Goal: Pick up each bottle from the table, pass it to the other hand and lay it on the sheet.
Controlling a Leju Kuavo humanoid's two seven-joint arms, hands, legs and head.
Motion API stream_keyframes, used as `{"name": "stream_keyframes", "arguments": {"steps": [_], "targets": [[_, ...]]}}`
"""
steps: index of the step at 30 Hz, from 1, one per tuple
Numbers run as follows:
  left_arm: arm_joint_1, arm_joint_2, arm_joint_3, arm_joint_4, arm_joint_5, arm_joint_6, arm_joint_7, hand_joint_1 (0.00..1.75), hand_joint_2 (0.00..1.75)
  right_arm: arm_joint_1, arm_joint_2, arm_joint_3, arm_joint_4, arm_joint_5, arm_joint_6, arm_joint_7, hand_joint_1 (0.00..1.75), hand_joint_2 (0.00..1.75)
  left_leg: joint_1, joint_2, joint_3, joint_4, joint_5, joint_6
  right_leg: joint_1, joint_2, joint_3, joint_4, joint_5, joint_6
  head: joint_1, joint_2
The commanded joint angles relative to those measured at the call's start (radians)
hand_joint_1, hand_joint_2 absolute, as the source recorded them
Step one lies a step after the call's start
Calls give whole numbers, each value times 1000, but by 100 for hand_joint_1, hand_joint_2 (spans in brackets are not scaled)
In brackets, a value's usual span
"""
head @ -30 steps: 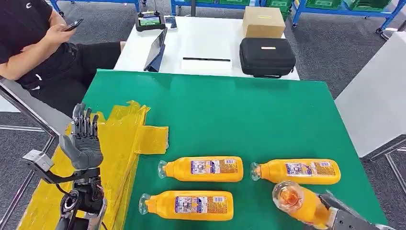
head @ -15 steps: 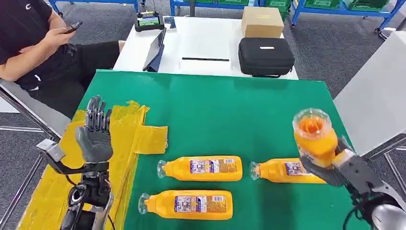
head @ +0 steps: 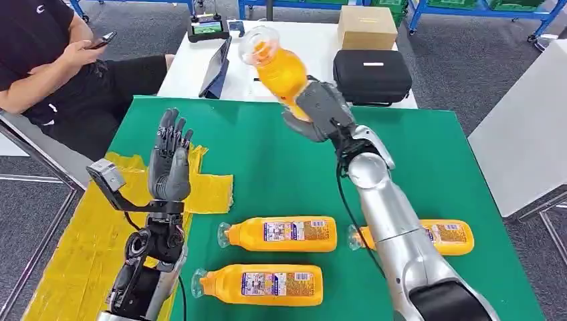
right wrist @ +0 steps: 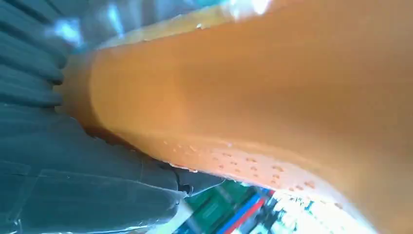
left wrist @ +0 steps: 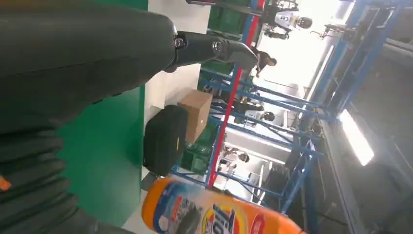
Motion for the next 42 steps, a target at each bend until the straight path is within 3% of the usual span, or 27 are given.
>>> {"name": "stream_keyframes", "arguments": {"steps": [1, 6, 8, 23, 26, 28, 36, 42], "targets": [[-29, 33, -31, 63, 25, 4, 6, 0, 175, -140, 79, 131, 273, 19, -16, 20, 175, 175, 0, 0, 1, 0, -1, -2, 0, -2, 1, 0, -1, 0, 0, 0], [-26, 37, -33, 63, 42, 17, -2, 0, 175, -147, 157, 203, 393, 74, -83, 13, 175, 175, -1, 7, 2, -1, -2, -5, -1, 3, 1, 1, -1, -1, 0, 0], [-22, 34, -31, 50, 47, 26, 1, 0, 175, -130, 177, 227, 411, 80, -87, 13, 175, 175, -2, 1, 1, -1, -1, -5, -2, -2, 1, 0, -1, -1, 1, 0], [-30, 36, -35, 71, 51, 39, -1, 0, 175, -110, 183, 284, 421, 116, -93, 30, 175, 175, -1, -2, -2, 0, 0, -4, -1, -5, 0, 0, -1, -1, 0, 0], [-24, 39, -25, 58, 32, 77, -16, 0, 175, -86, 188, 344, 380, 186, -111, 87, 175, 175, -1, -1, -1, -1, 0, -4, -1, -4, -1, 0, -1, -1, 0, 0], [-2, 49, -9, 6, -8, 147, -30, 0, 175, -37, 175, 421, 286, 273, -88, 180, 175, 175, -1, -1, -4, -1, 1, -3, -1, -3, -3, -1, 0, -1, 0, 0], [50, 48, 37, -75, -27, 193, -23, 0, 175, 72, 132, 571, 47, 424, -59, 281, 175, 175, -1, 0, -3, -1, 0, -3, -1, -3, -3, -1, -1, -1, 0, 0], [54, 41, 42, -92, -29, 191, -5, 0, 175, 71, 136, 591, 52, 437, -41, 302, 175, 175, -1, -1, -1, 0, -2, -5, -1, -5, 0, 0, -3, -1, 0, 0]]}}
